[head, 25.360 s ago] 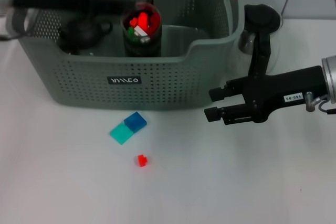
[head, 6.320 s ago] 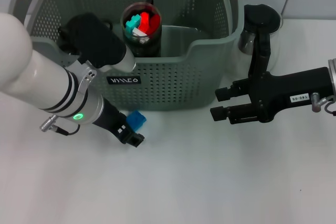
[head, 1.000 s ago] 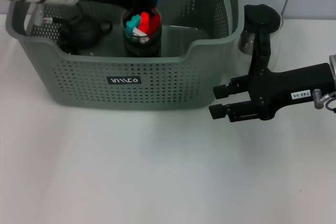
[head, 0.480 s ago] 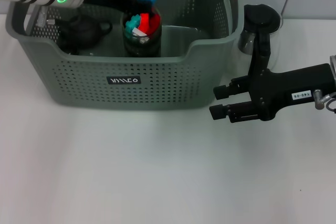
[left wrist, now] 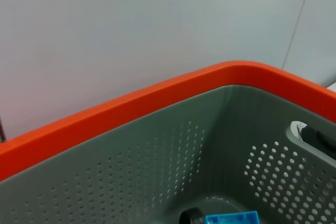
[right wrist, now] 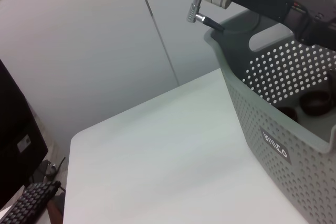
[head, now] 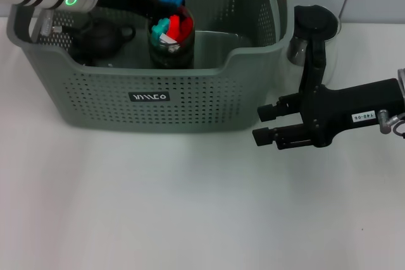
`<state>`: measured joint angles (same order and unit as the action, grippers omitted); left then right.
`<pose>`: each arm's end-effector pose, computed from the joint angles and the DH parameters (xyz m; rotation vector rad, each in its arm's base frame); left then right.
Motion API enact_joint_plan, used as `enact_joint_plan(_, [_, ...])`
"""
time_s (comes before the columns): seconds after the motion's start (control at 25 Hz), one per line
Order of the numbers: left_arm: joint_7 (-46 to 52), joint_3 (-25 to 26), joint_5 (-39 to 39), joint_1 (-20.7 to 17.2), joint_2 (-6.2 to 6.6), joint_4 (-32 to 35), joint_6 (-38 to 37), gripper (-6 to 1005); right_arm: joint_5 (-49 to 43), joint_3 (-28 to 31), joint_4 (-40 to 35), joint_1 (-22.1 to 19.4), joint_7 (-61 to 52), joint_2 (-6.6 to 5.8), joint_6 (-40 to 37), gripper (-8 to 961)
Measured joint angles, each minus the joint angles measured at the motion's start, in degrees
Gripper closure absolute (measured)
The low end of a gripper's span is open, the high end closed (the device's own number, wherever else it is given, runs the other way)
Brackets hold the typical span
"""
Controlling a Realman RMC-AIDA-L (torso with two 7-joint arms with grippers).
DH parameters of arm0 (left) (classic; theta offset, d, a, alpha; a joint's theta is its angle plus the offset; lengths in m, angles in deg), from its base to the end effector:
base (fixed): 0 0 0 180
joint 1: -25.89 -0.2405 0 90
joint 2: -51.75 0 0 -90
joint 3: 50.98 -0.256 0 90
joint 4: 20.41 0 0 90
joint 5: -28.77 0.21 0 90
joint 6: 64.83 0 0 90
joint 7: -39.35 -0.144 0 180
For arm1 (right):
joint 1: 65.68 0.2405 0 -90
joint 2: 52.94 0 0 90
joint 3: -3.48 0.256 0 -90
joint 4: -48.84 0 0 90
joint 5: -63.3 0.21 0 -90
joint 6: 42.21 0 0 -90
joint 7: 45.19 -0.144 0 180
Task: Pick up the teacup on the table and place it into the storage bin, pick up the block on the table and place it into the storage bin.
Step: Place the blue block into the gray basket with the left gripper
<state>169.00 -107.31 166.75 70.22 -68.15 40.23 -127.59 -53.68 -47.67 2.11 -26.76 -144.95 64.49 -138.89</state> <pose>-0.1610 0.4492 0.0355 -2.3656 -0.7931 -0.1894 0.1896 0.3522 0.0053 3.0227 -0.6467 -0.5180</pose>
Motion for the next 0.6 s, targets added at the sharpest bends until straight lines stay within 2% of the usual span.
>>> enact_joint_plan(0.6, [1.6,0.2,0.0,0.0,-0.07,0.3,-0.6,541,0.0,0.0,0.0,-0.3,0.0,0.0,-0.4,344])
